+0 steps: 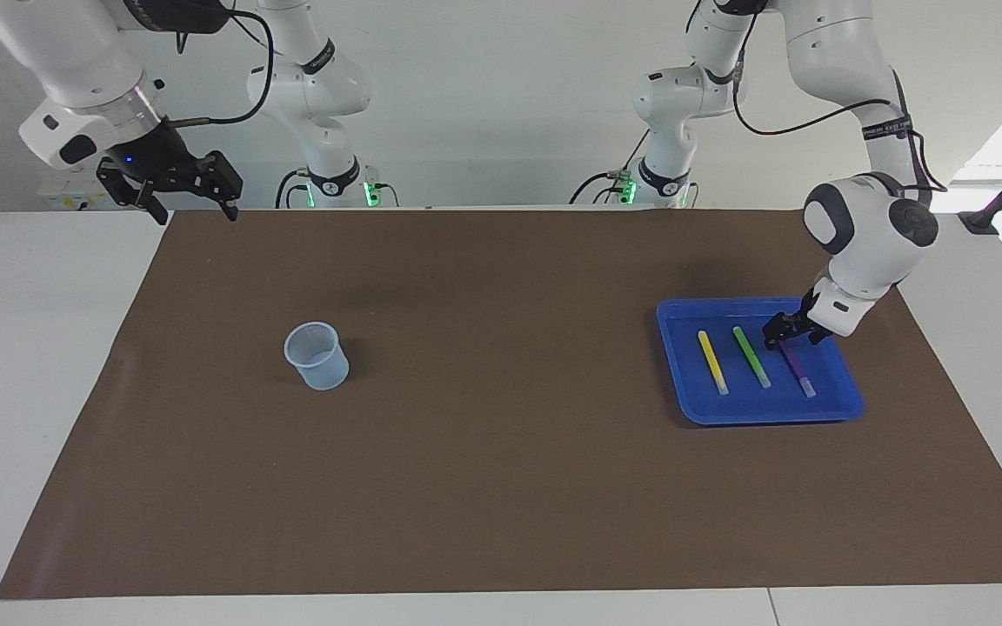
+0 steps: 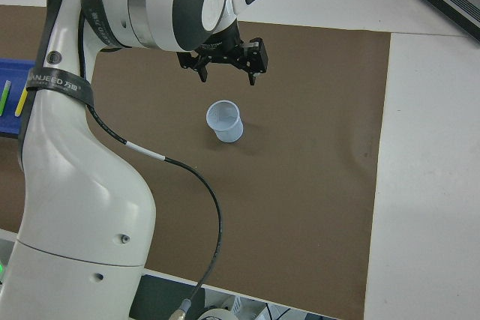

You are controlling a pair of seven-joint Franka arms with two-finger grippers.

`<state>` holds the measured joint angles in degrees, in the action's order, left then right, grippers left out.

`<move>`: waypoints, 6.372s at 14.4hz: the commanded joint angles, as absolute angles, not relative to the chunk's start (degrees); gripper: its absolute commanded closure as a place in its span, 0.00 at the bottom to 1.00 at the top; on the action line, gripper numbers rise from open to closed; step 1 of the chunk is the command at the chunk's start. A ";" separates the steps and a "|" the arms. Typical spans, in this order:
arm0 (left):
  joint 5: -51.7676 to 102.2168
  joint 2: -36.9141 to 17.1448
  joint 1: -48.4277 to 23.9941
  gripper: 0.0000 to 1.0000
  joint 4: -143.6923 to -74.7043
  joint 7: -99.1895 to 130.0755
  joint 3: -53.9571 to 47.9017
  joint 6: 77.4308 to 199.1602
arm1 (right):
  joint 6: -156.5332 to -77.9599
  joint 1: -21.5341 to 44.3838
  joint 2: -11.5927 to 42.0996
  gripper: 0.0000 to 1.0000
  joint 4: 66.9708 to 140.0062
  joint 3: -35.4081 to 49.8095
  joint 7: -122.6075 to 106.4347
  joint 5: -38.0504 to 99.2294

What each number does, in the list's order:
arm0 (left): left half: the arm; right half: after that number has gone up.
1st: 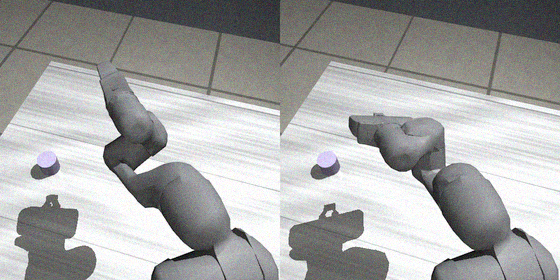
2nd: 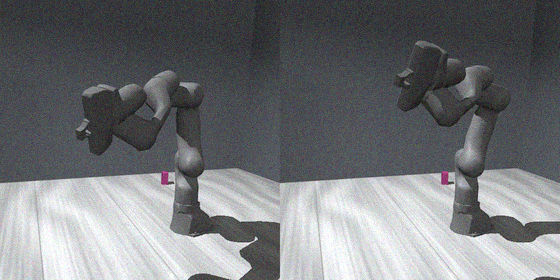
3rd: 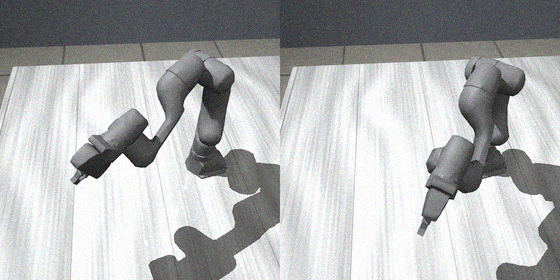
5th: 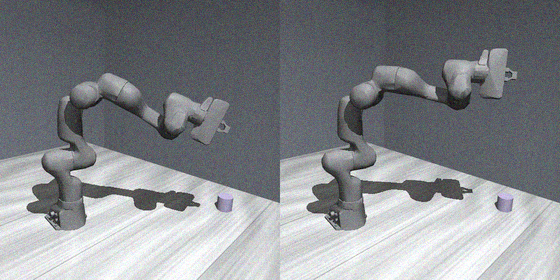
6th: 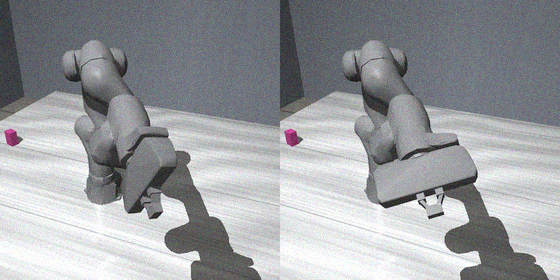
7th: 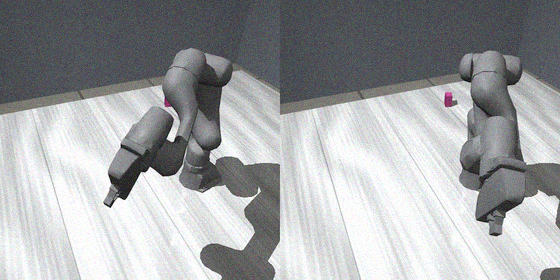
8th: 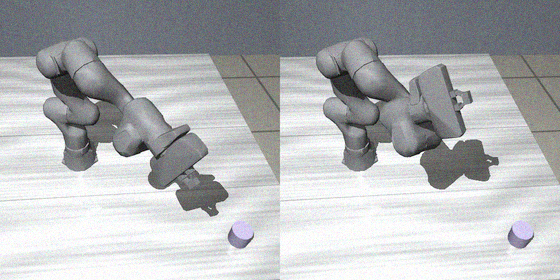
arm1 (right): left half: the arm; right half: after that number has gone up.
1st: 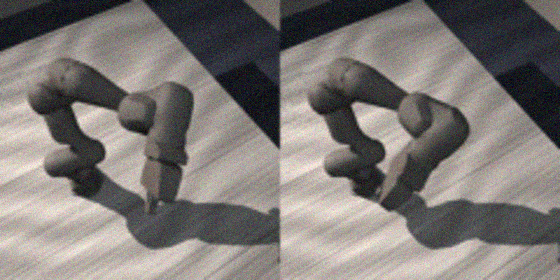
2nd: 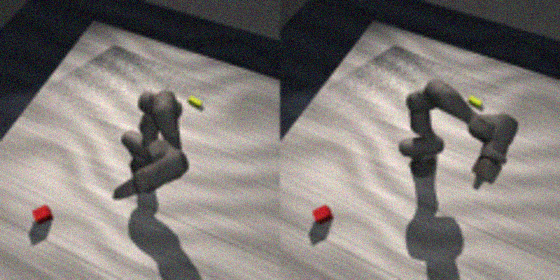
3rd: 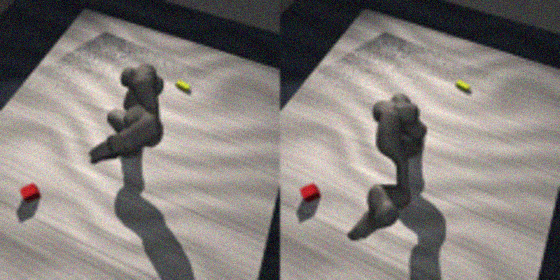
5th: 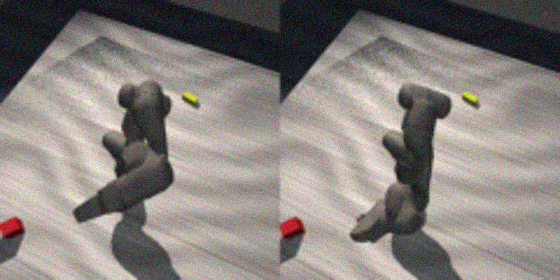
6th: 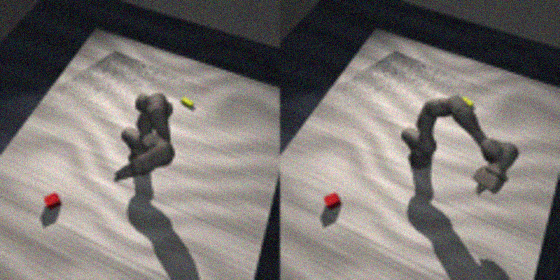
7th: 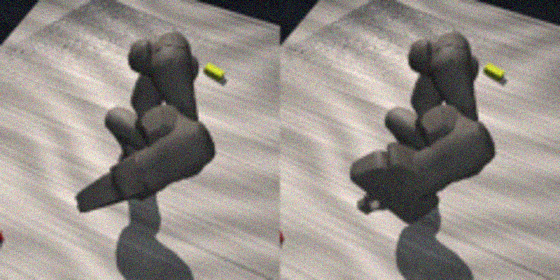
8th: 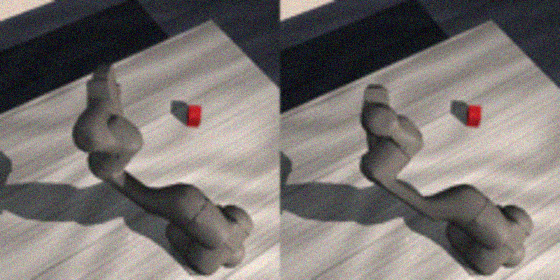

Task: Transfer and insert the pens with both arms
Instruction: 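Lower the left gripper onto the purple pen and grasp it, then lift the purple pen with the left gripper while the right gripper approaches, then grasp the purple pen's free end with the right gripper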

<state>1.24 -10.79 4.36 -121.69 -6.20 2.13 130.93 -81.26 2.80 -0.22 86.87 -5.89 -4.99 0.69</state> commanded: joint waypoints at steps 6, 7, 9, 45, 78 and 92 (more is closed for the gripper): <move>-2.02 -16.70 3.34 0.17 -116.63 -9.14 2.46 131.92 | -82.71 2.81 -1.41 0.00 88.42 -5.89 -4.22 1.32; -2.02 -16.79 3.34 0.19 -116.63 -9.31 2.46 132.01 | -82.62 2.81 -1.41 0.00 88.42 -5.89 -4.22 1.32; -1.93 -17.14 3.34 0.24 -116.72 -9.40 2.46 132.36 | -82.71 2.81 -1.41 0.00 88.42 -5.89 -4.22 1.32; 40.33 -0.90 -17.65 1.00 -106.93 70.47 1.32 99.72 | -98.00 7.47 -15.29 0.00 117.59 -5.89 2.09 42.00; 55.90 3.34 -33.05 1.00 -117.77 88.95 1.23 122.87 | -127.18 26.46 -9.94 0.46 120.50 -1.67 18.37 45.00; 57.30 3.34 -33.05 1.00 -117.86 88.68 1.23 123.40 | -128.23 26.46 -9.49 0.64 120.06 -1.32 18.37 45.35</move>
